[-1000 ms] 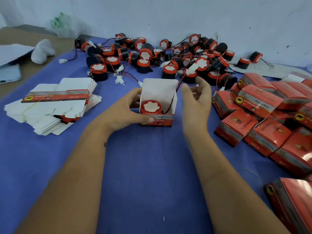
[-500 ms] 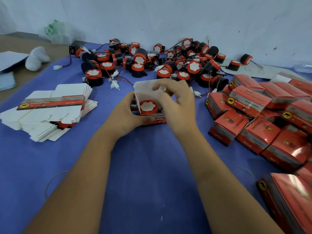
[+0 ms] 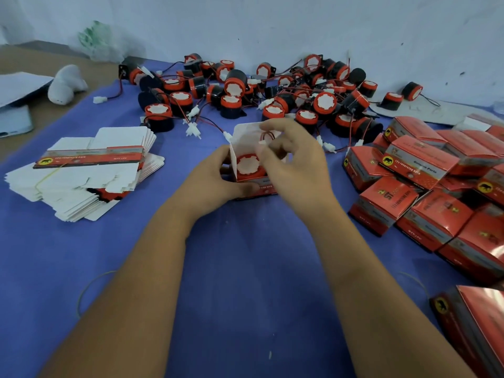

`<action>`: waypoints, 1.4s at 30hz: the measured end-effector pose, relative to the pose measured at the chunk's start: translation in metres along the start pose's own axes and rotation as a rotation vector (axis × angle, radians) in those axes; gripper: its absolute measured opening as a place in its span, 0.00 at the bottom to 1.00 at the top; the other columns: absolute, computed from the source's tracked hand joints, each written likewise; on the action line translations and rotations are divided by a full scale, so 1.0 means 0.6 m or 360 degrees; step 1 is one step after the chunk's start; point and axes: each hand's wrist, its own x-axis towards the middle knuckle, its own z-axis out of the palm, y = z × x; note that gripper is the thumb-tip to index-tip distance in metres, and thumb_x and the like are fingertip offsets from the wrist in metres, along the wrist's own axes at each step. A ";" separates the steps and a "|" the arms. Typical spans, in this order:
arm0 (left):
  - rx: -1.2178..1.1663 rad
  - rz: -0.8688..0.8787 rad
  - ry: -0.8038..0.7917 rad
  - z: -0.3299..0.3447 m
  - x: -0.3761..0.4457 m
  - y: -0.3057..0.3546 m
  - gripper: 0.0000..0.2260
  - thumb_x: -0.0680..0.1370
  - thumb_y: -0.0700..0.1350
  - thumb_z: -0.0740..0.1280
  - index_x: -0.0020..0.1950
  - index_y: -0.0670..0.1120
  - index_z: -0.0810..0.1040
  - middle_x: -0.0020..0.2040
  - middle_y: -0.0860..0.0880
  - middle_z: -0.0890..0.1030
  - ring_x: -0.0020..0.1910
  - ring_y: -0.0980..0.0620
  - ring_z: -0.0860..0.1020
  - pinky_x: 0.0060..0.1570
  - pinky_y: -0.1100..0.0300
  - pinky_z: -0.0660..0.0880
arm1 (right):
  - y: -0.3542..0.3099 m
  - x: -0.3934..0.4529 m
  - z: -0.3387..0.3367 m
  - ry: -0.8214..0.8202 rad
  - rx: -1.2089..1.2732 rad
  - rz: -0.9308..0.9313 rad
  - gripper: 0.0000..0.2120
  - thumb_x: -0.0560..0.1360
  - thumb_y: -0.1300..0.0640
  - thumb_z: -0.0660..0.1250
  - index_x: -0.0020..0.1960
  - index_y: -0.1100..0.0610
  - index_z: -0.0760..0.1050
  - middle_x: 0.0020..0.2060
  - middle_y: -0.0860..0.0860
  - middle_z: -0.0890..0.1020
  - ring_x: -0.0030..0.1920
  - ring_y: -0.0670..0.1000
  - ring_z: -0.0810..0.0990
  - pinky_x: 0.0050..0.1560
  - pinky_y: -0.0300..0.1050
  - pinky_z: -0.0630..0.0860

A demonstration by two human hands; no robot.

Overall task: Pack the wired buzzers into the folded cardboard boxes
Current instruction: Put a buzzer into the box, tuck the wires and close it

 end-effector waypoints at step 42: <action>-0.0359 0.0035 0.0440 0.024 -0.002 0.021 0.15 0.77 0.33 0.67 0.50 0.54 0.79 0.45 0.60 0.83 0.47 0.62 0.81 0.40 0.67 0.78 | 0.060 -0.020 0.020 0.0115 0.0156 0.0303 0.16 0.75 0.64 0.69 0.57 0.53 0.68 0.44 0.48 0.79 0.46 0.43 0.77 0.45 0.30 0.71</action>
